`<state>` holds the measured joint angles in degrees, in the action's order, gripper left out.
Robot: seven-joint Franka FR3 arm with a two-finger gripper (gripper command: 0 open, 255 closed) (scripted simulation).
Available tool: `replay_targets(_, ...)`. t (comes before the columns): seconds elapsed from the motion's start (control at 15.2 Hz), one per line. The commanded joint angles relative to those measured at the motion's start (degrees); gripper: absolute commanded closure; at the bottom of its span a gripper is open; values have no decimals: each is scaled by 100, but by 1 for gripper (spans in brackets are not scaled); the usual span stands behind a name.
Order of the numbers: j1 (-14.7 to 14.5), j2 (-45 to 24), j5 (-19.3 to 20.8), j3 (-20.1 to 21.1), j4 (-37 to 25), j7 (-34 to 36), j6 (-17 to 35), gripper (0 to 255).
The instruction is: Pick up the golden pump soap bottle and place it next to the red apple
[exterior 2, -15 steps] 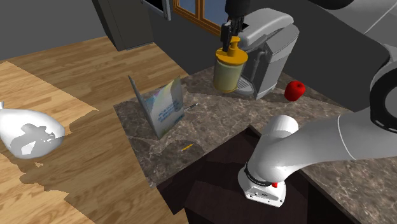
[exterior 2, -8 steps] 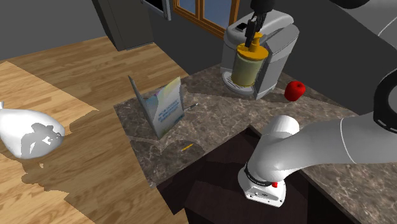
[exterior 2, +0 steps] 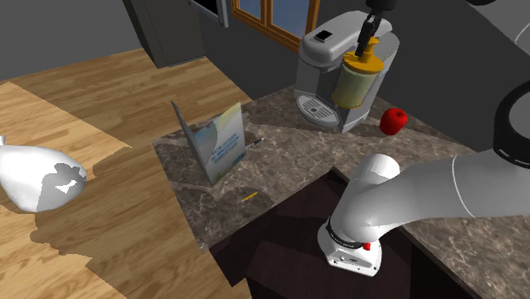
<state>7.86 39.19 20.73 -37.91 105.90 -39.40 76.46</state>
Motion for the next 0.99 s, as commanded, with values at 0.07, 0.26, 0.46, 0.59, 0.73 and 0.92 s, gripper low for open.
replay_targets(0.07,-39,-98,180,-463,-265,-486,-3,255)
replay_targets(0.26,-152,-275,295,-956,-640,-955,-26,255)
replay_targets(0.46,-355,-498,368,-1535,-1081,-1440,-43,255)
replay_targets(0.59,-558,-671,387,-1992,-1415,-1774,-54,255)
replay_targets(0.73,-845,-852,386,-2528,-1788,-2113,-71,255)
replay_targets(0.92,-1545,-1090,380,-3568,-2458,-2621,-136,255)
